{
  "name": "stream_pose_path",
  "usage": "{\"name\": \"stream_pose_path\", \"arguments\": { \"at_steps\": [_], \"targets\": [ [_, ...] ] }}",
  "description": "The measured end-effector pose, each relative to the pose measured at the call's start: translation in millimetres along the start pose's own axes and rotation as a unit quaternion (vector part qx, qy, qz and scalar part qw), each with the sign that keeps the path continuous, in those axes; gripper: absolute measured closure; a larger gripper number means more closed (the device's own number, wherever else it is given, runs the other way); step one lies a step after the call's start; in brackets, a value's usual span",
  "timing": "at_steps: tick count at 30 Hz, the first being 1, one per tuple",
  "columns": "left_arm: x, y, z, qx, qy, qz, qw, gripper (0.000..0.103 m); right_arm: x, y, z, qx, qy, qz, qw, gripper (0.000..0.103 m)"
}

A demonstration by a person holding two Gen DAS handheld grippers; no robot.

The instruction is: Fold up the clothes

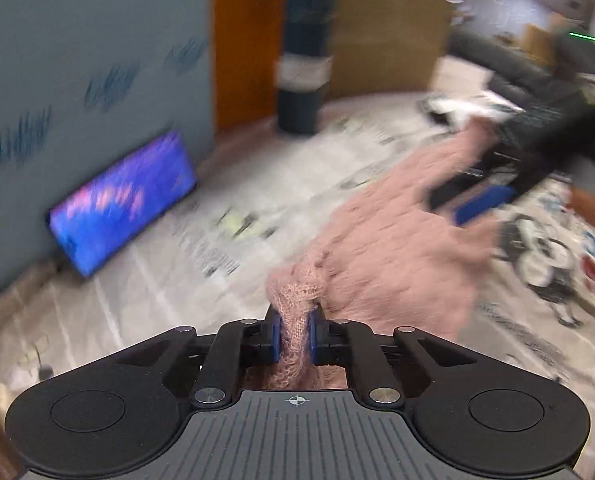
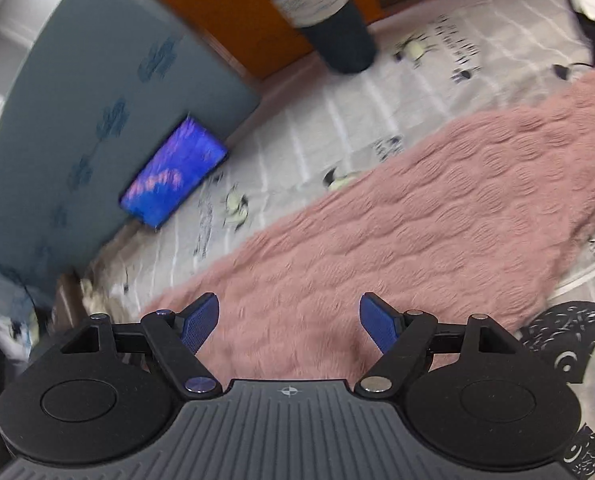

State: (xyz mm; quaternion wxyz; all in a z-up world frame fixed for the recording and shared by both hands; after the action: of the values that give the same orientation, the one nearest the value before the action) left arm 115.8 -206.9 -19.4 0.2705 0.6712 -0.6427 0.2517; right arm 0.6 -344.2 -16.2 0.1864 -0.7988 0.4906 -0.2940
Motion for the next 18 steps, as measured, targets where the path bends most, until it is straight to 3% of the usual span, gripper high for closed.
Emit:
{"name": "stream_pose_path", "arguments": {
  "at_steps": [5,10,11,12,14,18],
  "targets": [
    [-3.2,59.5,-35.4,-0.043,0.031,0.059,0.9969,0.092,8.2,9.7,-14.2,0.009,0.027,0.038,0.999,0.027],
    [-20.8,92.7,-50.8,-0.074,0.030,0.079,0.9937,0.093,7.2,13.2,-17.7,-0.008,0.044,0.055,0.997,0.028],
    [-23.6,96.2,-52.0,-0.079,0.028,0.080,0.9932,0.093,5.9,16.3,-16.0,-0.019,0.043,0.056,0.997,0.037],
    [-26.0,99.2,-53.2,-0.085,0.027,0.081,0.9928,0.093,4.7,19.4,-14.4,-0.030,0.043,0.056,0.997,0.064],
    [-32.2,104.3,-54.1,-0.097,0.015,0.086,0.9914,0.093,-0.4,26.3,-13.1,-0.050,0.037,0.053,0.997,0.097],
    [-42.8,110.4,-57.2,-0.110,-0.003,0.104,0.9886,0.093,-20.6,43.3,-48.3,-0.089,0.073,0.027,0.993,0.097]
  ]
}}
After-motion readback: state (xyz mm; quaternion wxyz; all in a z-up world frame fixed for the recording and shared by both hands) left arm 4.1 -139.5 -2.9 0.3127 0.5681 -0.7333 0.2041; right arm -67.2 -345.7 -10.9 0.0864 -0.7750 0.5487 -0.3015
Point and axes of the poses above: each gripper's, at about its wrist camera, not at the fingertips, and z roughly the way its jaws point, y to its right, x to its top, the point moved 10 cm from there along z, roughly the way its jaws point, and after that the axes turned 1 degree about x, right-handed, at the moved point
